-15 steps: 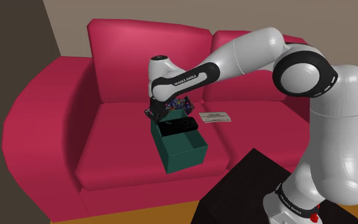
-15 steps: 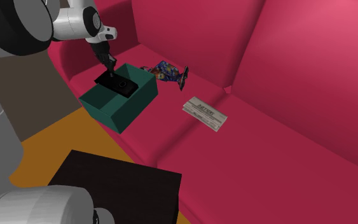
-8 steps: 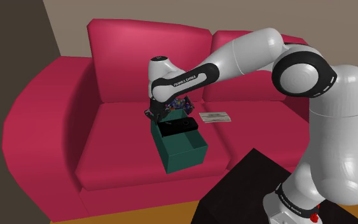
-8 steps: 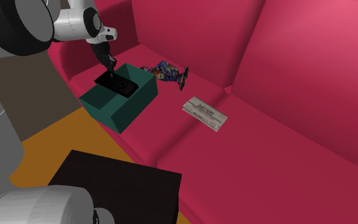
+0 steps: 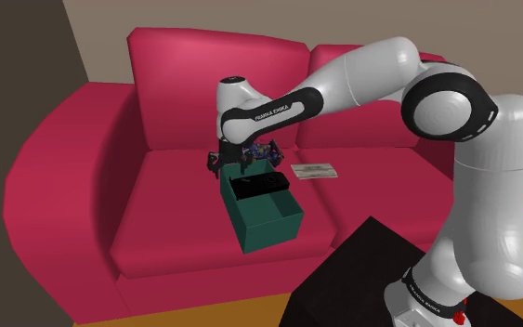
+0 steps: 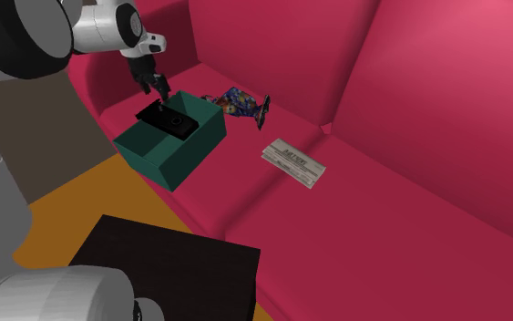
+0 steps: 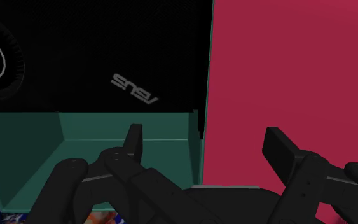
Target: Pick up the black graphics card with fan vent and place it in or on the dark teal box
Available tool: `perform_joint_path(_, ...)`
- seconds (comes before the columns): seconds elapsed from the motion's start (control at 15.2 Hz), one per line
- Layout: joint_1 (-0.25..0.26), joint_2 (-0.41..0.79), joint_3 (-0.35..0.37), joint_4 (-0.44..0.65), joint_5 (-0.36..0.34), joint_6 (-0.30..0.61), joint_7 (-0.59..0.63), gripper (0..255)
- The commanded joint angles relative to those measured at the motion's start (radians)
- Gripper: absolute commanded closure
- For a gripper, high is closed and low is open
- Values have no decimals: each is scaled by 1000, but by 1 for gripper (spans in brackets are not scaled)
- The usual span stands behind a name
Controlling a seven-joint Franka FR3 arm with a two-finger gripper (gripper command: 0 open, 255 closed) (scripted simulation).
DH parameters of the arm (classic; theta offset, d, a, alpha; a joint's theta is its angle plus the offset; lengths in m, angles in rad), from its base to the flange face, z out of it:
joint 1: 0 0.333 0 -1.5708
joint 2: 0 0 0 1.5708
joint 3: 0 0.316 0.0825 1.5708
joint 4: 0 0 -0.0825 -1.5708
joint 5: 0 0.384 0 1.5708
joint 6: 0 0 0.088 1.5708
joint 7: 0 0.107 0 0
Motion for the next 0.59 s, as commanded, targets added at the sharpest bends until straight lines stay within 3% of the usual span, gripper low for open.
perform_joint_path(0.0,0,-28,1,20,2,-49,-2,0)
perform_joint_path(0.53,0,-40,1,31,2,-71,-2,0)
